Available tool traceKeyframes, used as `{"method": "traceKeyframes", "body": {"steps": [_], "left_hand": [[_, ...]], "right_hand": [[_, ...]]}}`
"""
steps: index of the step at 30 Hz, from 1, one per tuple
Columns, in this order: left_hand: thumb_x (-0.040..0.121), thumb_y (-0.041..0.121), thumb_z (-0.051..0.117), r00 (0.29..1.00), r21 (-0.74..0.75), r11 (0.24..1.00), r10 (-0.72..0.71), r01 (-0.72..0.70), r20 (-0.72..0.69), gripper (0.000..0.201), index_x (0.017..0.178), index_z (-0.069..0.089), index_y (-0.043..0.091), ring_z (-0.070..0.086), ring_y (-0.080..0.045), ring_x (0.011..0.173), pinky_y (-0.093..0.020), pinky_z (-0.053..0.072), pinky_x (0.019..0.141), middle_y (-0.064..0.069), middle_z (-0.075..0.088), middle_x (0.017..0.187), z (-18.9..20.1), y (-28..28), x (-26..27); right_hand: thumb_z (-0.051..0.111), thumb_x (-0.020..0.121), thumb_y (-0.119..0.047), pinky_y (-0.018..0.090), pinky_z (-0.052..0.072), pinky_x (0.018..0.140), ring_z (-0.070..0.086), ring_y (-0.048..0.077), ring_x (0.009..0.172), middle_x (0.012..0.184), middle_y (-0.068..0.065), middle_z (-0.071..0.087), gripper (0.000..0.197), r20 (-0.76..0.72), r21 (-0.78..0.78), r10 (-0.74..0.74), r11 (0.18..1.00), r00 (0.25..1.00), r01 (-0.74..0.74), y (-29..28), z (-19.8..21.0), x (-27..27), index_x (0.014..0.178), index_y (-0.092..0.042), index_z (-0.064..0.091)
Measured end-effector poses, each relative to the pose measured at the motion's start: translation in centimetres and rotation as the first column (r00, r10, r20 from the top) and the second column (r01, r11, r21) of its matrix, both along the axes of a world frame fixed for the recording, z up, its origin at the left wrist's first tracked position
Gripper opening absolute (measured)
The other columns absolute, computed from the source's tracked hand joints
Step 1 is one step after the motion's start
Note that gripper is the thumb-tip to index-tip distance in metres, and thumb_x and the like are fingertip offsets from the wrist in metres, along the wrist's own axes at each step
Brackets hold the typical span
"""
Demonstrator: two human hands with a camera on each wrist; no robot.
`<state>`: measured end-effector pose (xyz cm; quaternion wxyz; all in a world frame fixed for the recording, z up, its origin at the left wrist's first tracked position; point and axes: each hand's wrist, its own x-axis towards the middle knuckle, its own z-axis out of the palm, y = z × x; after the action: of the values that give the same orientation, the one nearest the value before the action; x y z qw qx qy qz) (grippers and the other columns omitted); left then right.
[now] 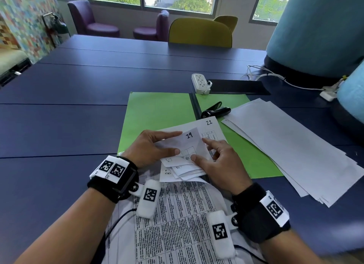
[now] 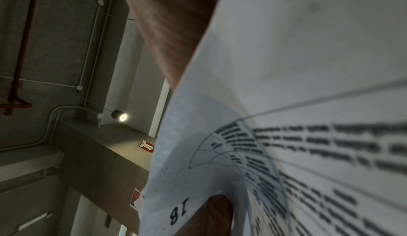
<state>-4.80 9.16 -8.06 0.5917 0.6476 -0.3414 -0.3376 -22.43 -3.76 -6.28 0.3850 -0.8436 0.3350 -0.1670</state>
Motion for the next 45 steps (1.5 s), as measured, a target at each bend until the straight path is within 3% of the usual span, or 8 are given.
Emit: {"method": "traceKeyframes", "body": {"steps": [9, 15, 21, 25, 27, 30, 37, 45], "left_hand": [[0.061, 0.021, 0.087, 1.0, 0.001, 1.0, -0.01, 0.01, -0.009, 0.051, 0.108, 0.077, 0.038, 0.072, -0.016, 0.106, -0.044, 0.054, 0.102, 0.006, 0.076, 0.115, 0.4, 0.1, -0.1], [0.059, 0.024, 0.088, 1.0, 0.008, 1.0, 0.001, -0.001, -0.005, 0.053, 0.107, 0.076, 0.045, 0.072, -0.024, 0.106, -0.049, 0.055, 0.1, 0.005, 0.076, 0.115, 0.5, 0.1, -0.1], [0.059, 0.025, 0.088, 1.0, -0.014, 1.0, 0.006, -0.006, -0.016, 0.056, 0.111, 0.076, 0.04, 0.073, -0.03, 0.103, -0.053, 0.056, 0.096, -0.002, 0.077, 0.112, 0.3, 0.1, -0.1], [0.072, 0.014, 0.083, 0.997, -0.06, 0.996, 0.072, -0.073, -0.026, 0.043, 0.109, 0.077, 0.035, 0.074, -0.028, 0.096, -0.052, 0.056, 0.096, -0.005, 0.078, 0.108, 0.2, -0.2, -0.4], [0.084, 0.005, 0.075, 0.996, -0.077, 0.993, 0.084, -0.085, -0.005, 0.04, 0.108, 0.078, 0.037, 0.074, -0.024, 0.098, -0.051, 0.055, 0.098, -0.004, 0.077, 0.111, 0.1, -0.4, -0.4], [0.093, 0.002, 0.066, 0.996, -0.091, 0.992, 0.086, -0.086, 0.003, 0.042, 0.109, 0.076, 0.04, 0.072, -0.02, 0.106, -0.05, 0.051, 0.103, -0.001, 0.076, 0.115, 0.1, -0.6, -0.3], [0.098, -0.001, 0.058, 0.999, -0.094, 0.995, 0.033, -0.035, -0.018, 0.048, 0.114, 0.074, 0.042, 0.066, -0.016, 0.117, -0.049, 0.042, 0.114, 0.001, 0.073, 0.121, -0.1, -0.5, -0.3], [0.097, -0.002, 0.058, 0.999, -0.098, 0.995, 0.025, -0.029, -0.036, 0.049, 0.118, 0.072, 0.04, 0.064, -0.016, 0.12, -0.049, 0.043, 0.113, 0.002, 0.072, 0.122, -0.2, -0.5, -0.3]], "right_hand": [[0.071, 0.08, -0.055, 0.039, 0.048, 0.102, 0.054, 0.009, 0.118, 0.125, -0.016, 0.059, 0.068, 0.003, -0.004, 0.116, 0.993, 0.993, -0.116, 0.0, 0.0, 0.3, 0.142, -0.041, 0.047], [0.078, 0.078, -0.044, 0.033, 0.058, 0.079, 0.062, 0.006, 0.093, 0.108, -0.012, 0.064, 0.061, 0.087, 0.005, 0.079, 0.997, 0.993, -0.079, 0.0, 0.5, 0.6, 0.132, -0.039, 0.05], [0.078, 0.081, -0.037, 0.017, 0.053, 0.069, 0.061, -0.005, 0.083, 0.1, -0.015, 0.064, 0.059, 0.125, 0.036, 0.082, 0.996, 0.989, -0.087, 0.1, 1.0, 0.5, 0.134, -0.035, 0.052], [0.075, 0.086, -0.029, 0.008, 0.047, 0.061, 0.059, -0.016, 0.077, 0.089, -0.017, 0.062, 0.052, 0.18, 0.086, 0.079, 0.992, 0.98, -0.096, 0.2, 1.3, 0.5, 0.134, -0.03, 0.055], [0.068, 0.092, -0.023, 0.009, 0.049, 0.063, 0.062, -0.008, 0.076, 0.089, -0.015, 0.064, 0.04, 0.243, 0.146, 0.043, 0.986, 0.969, -0.081, 0.1, 1.3, 0.5, 0.131, -0.027, 0.06], [0.06, 0.097, -0.016, 0.013, 0.053, 0.083, 0.066, 0.001, 0.099, 0.108, -0.011, 0.071, 0.027, 0.315, 0.179, -0.008, 0.983, 0.949, -0.05, -0.2, 1.0, 0.6, 0.121, -0.023, 0.069], [0.066, 0.091, -0.004, 0.016, 0.042, 0.05, 0.051, 0.002, 0.049, 0.059, -0.007, 0.064, 0.018, 0.367, 0.233, -0.015, 0.97, 0.93, -0.076, -0.7, 1.0, 0.6, 0.1, -0.019, 0.072], [0.065, 0.094, -0.015, 0.024, 0.042, 0.051, 0.05, 0.02, 0.057, 0.068, 0.024, 0.064, 0.016, 0.38, 0.231, 0.024, 0.966, 0.925, -0.12, -0.5, 1.8, 0.9, 0.101, -0.029, 0.067]]}}
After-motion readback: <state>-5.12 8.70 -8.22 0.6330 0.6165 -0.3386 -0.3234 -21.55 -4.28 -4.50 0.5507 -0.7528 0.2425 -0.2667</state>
